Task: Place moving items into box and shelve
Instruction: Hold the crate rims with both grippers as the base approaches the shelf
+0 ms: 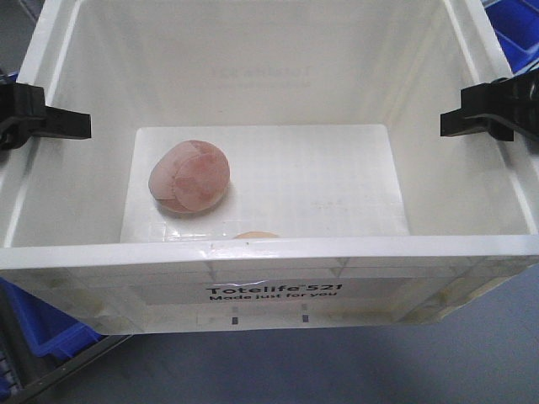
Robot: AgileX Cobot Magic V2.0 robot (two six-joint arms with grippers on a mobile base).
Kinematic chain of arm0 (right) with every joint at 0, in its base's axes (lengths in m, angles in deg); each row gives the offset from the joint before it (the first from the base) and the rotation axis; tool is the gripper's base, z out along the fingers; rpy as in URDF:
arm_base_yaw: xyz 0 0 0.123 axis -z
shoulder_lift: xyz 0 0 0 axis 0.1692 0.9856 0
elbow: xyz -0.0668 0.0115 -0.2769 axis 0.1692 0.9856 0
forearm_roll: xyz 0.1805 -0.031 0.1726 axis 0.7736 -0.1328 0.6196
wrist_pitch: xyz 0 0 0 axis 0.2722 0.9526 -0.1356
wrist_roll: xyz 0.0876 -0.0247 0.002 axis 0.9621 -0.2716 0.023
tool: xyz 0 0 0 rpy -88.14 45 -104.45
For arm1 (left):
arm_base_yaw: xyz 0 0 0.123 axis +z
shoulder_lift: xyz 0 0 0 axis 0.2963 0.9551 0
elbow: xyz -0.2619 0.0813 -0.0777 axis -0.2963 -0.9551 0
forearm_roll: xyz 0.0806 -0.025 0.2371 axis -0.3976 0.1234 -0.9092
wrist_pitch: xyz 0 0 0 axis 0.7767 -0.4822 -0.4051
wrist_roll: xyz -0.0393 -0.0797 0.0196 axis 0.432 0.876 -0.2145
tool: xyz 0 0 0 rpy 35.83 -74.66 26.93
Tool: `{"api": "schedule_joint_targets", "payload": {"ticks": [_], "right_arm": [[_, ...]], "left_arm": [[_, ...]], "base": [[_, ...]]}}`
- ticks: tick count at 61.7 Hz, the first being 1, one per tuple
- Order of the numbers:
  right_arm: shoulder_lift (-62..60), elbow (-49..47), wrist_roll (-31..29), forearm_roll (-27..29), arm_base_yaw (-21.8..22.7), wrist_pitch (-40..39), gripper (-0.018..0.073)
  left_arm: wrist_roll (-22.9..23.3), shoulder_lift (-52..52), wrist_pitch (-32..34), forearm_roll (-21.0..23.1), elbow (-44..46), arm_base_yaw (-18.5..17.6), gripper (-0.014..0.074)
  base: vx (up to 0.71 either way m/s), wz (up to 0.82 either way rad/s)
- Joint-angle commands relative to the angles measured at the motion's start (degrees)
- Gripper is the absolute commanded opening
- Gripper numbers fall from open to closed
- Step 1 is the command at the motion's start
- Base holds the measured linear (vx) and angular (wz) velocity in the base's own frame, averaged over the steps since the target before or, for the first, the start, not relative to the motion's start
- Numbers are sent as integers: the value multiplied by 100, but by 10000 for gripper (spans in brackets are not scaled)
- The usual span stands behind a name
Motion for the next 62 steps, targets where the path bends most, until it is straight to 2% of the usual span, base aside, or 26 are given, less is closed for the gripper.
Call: {"api": "schedule_joint_targets", "payload": {"ticks": [1,35,62], "right_arm": [[-180,-280,-131,775,-42,-553,-6],[-180,-280,-131,775,-42,-553,-6],[-180,-280,-131,775,-42,-553,-6]], "left_arm": [[-102,-159,487,1035,261,-64,-3],[-102,-159,487,1035,261,-64,-3],[-102,-159,487,1035,261,-64,-3]], "base": [[17,52],[13,44],[8,27]]}}
